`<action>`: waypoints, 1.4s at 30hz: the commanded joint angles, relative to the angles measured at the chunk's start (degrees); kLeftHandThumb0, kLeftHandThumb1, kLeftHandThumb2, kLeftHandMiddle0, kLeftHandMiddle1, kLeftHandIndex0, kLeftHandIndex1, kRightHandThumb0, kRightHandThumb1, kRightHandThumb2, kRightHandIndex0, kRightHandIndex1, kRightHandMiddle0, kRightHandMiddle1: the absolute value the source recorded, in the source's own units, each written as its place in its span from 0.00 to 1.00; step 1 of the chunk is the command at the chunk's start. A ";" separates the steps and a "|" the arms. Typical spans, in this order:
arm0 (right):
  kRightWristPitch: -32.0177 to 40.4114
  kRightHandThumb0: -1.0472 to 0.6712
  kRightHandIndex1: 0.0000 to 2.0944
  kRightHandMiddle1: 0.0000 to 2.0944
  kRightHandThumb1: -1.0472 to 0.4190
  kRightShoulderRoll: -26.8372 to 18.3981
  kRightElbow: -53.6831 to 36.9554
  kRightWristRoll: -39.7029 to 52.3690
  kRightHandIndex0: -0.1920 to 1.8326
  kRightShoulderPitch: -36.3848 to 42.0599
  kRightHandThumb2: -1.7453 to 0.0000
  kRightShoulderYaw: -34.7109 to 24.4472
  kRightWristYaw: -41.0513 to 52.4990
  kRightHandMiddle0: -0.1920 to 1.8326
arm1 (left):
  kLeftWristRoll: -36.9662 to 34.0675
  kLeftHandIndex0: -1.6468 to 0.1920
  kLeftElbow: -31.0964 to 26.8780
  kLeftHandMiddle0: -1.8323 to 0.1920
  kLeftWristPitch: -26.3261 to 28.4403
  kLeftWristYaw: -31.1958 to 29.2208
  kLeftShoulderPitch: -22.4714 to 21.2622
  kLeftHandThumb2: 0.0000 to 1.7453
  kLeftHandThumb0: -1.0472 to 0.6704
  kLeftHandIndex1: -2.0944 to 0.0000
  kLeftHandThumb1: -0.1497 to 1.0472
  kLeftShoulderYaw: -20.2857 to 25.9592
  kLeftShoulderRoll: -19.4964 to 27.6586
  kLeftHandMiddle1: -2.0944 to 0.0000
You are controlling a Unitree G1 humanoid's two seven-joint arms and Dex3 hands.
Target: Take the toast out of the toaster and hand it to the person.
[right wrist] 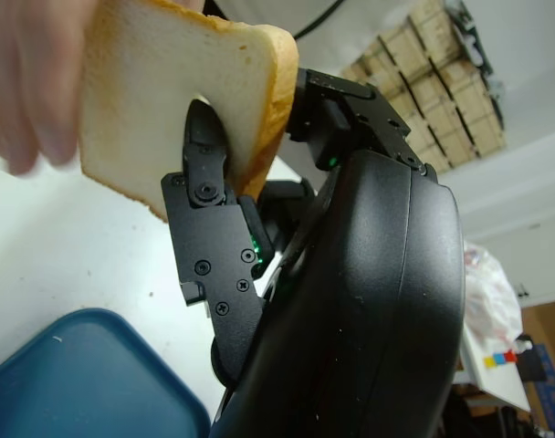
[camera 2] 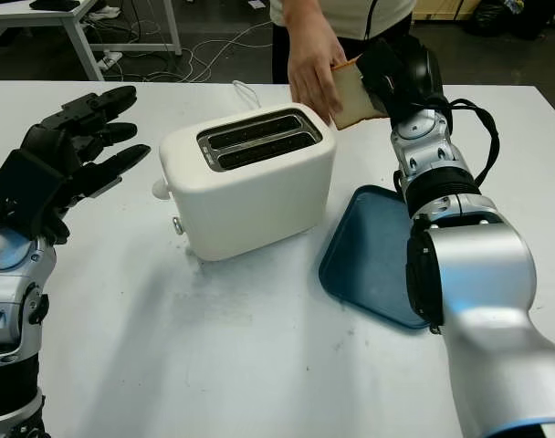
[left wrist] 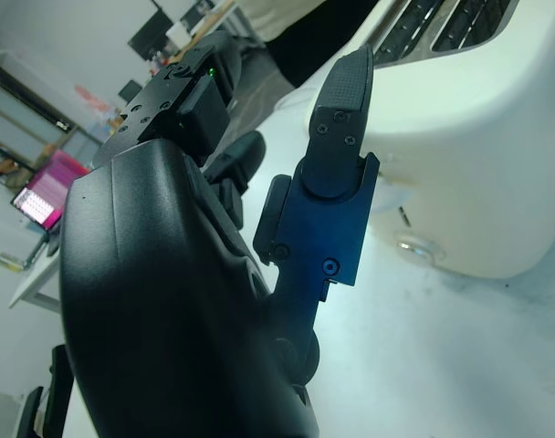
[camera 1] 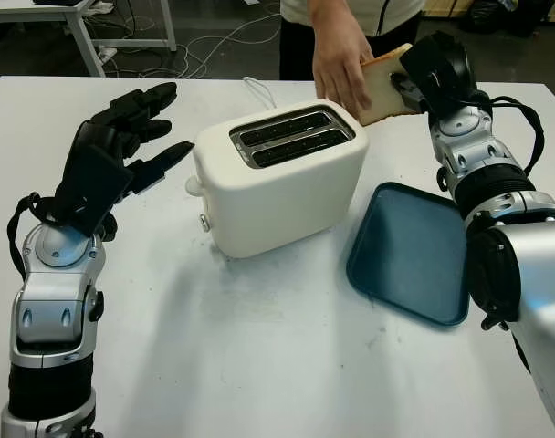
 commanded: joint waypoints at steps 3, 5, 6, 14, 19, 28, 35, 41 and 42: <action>0.50 0.53 0.83 0.71 0.09 0.43 0.27 0.46 0.35 0.59 0.84 -0.23 -0.71 0.32 | -0.51 0.63 -0.26 0.84 -0.54 -0.09 0.67 0.01 0.36 0.99 0.89 0.35 0.23 0.60; 0.63 0.53 0.83 0.72 0.09 0.40 0.28 0.25 0.36 0.49 0.84 -0.01 -0.75 0.31 | -0.56 0.63 -0.27 0.84 -0.48 0.02 0.69 0.01 0.36 0.99 0.89 0.35 0.21 0.60; 0.59 0.53 0.83 0.74 0.09 0.27 0.31 0.07 0.34 0.51 0.83 0.19 -0.46 0.31 | -0.54 0.63 -0.32 0.84 -0.35 0.06 0.69 0.01 0.36 0.99 0.89 0.32 0.23 0.60; -0.50 0.53 0.80 0.69 0.09 -0.16 0.21 -0.09 0.32 0.75 0.83 0.54 0.24 0.34 | -0.79 0.63 -0.23 0.84 -0.60 0.16 0.76 0.01 0.36 0.99 0.89 0.33 0.22 0.60; -0.06 0.53 0.82 0.76 0.09 -0.08 0.23 -0.21 0.36 0.62 0.83 1.01 -0.07 0.32 | -0.77 0.63 -0.31 0.84 -0.60 0.24 0.76 0.01 0.36 0.99 0.89 0.30 0.17 0.60; -0.46 0.39 0.72 0.53 0.09 -0.55 0.12 -1.29 0.37 1.89 0.86 3.27 3.97 0.36 | -0.78 0.63 -0.31 0.84 -0.26 0.42 0.90 0.01 0.35 0.99 0.89 0.24 -0.07 0.59; -5.65 0.24 0.01 0.00 0.09 -2.30 -5.92 -1.06 0.25 5.73 0.77 5.08 9.20 0.24 | -1.09 0.63 -0.93 0.84 0.50 0.72 1.67 0.01 0.35 0.99 0.89 0.82 -0.27 0.59; -8.99 0.27 0.00 0.00 0.09 -3.18 -26.95 2.98 0.20 20.08 0.74 2.16 11.93 0.19 | -2.47 0.63 -2.24 0.85 2.43 1.63 3.05 0.02 0.35 0.99 0.89 2.18 -1.82 0.60; -8.75 0.27 0.00 0.00 0.09 -3.13 -30.81 3.63 0.20 22.72 0.74 1.68 12.42 0.19 | -2.77 0.63 -2.31 0.85 2.37 1.73 3.32 0.02 0.35 0.99 0.89 2.37 -2.07 0.61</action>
